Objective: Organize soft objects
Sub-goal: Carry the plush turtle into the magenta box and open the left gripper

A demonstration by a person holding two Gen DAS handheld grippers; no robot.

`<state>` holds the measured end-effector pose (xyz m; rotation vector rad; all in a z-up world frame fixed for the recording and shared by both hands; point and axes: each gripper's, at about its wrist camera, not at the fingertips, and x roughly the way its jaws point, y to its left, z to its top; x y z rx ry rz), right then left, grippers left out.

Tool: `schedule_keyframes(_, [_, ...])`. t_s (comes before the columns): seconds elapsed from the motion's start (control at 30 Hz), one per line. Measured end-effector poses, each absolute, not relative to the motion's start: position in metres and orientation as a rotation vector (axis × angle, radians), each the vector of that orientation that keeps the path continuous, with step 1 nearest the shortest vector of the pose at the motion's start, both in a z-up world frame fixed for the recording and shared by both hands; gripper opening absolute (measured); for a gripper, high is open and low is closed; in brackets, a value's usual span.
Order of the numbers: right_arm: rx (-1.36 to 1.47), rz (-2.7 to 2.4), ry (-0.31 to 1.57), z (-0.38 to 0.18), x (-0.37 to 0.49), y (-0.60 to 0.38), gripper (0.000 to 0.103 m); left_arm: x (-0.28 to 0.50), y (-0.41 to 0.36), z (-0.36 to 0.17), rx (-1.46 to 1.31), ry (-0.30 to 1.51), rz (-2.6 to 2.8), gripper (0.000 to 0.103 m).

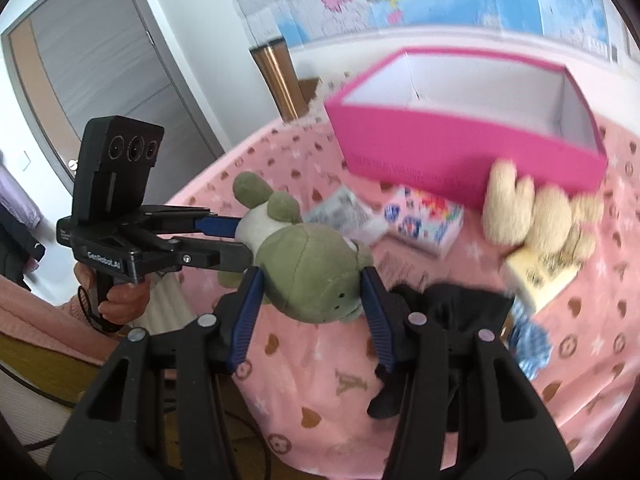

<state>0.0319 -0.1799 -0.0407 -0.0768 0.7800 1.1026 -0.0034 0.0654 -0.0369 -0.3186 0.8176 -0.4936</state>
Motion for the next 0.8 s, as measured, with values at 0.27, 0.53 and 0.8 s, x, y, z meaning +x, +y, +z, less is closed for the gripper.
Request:
schedule_keyframes(0.27, [-0.056, 1.094, 0.639, 0.013, 0.07, -0.177, 0.052, 0.031, 0.068, 0.027, -0.235, 0.662, -0.438, 0.062])
schedule_keyframes(0.53, [-0.035, 1.058, 0.574, 0.04, 0.136, -0.158, 0.052, 0.102, 0.069, 0.055, -0.177, 0.635, -0.342, 0.063])
schedule_keyframes(0.8, [-0.006, 1.013, 0.676, 0.012, 0.203, -0.136, 0.052, 0.169, 0.076, 0.026, -0.185, 0.763, -0.305, 0.063])
